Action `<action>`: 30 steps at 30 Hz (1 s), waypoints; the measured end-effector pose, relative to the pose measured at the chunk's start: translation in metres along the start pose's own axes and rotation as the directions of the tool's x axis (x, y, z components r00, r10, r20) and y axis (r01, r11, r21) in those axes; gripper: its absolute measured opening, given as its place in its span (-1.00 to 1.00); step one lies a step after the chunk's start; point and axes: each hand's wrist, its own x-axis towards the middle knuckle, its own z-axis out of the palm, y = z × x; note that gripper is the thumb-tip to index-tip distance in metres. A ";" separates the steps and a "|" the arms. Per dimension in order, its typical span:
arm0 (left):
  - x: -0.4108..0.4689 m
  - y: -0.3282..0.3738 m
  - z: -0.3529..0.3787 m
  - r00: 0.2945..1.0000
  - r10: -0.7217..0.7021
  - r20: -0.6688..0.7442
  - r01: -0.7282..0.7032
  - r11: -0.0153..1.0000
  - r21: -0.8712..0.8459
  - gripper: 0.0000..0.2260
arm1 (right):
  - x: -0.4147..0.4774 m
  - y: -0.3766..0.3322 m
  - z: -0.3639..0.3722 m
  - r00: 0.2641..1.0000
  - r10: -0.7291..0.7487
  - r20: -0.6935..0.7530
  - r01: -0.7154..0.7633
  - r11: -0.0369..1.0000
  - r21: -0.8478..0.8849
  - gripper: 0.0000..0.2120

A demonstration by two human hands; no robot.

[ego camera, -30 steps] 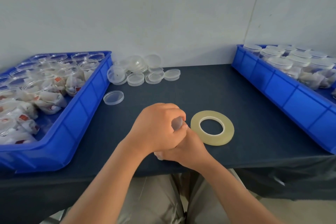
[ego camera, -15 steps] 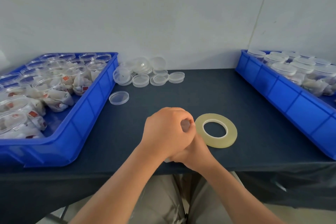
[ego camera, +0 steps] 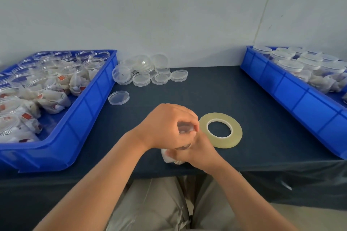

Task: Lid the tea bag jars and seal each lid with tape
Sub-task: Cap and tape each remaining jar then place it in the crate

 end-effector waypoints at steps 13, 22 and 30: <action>-0.051 0.011 0.040 0.819 -0.471 -0.328 0.425 0.882 -0.204 -0.17 | -0.026 0.001 -0.079 0.972 0.235 -0.018 -0.178 0.679 -0.713 -0.01; -0.034 -0.029 0.030 0.882 -0.425 -0.202 0.355 0.883 -0.308 -0.13 | -0.039 0.005 -0.088 0.992 0.105 -0.064 -0.109 0.508 -0.854 -0.62; -0.048 0.000 0.029 0.859 -0.278 -0.431 0.295 0.955 -0.029 -0.25 | -0.056 -0.032 -0.089 0.972 0.184 -0.145 -0.234 0.765 -0.600 -0.57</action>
